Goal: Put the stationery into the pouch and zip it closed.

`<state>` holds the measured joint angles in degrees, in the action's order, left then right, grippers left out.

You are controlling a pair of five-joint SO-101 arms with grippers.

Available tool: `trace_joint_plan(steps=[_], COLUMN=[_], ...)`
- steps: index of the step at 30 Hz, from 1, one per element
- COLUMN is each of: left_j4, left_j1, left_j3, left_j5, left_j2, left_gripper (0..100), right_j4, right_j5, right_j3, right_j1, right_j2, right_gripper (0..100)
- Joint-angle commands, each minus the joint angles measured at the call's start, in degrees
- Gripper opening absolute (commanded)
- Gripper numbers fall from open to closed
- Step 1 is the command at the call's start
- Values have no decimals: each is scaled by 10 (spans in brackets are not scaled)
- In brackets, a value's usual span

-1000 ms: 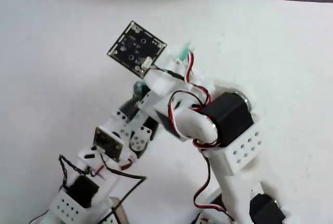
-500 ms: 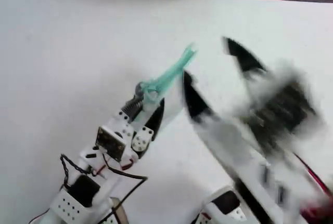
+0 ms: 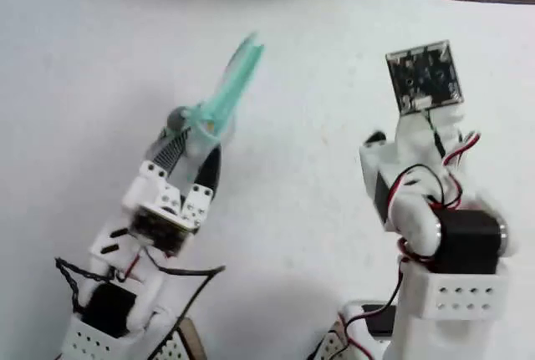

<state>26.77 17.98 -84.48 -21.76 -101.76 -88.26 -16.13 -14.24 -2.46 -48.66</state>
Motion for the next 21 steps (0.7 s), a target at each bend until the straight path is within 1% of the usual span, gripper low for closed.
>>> trace_joint_plan(steps=[1, 3, 5, 7, 9, 12, 14, 16, 19, 21], left_j4=[-78, -131, -167, -178, -171, -173, -171, -170, -168, -170], left_j1=[-9, -5, -3, 7, 23, 49, 62, 67, 67, 71], left_j3=[-1, -29, -48, -55, -52, -43, -5, 63, 176, 228], left_j5=[-130, -192, -233, -247, -244, -244, -244, -234, -184, -159], left_j2=[0, 0, 0, 0, 2, 47, 109, 198, 366, 489], left_gripper=[24, 24, 24, 24, 24, 24, 24, 24, 24, 24], right_j4=[64, 107, 162, 221, 267, 292, 305, 315, 335, 349], right_j5=[-7, -7, -5, -4, -4, 2, 36, 61, 73, 73], right_j3=[-122, -200, -286, -368, -438, -482, -488, -490, -490, -490], right_j1=[30, 37, 46, 55, 62, 73, 75, 75, 76, 80], right_j2=[-73, -124, -171, -210, -238, -240, -226, -204, -163, -136], right_gripper=[255, 255, 255, 255, 255, 255, 255, 255, 255, 255])
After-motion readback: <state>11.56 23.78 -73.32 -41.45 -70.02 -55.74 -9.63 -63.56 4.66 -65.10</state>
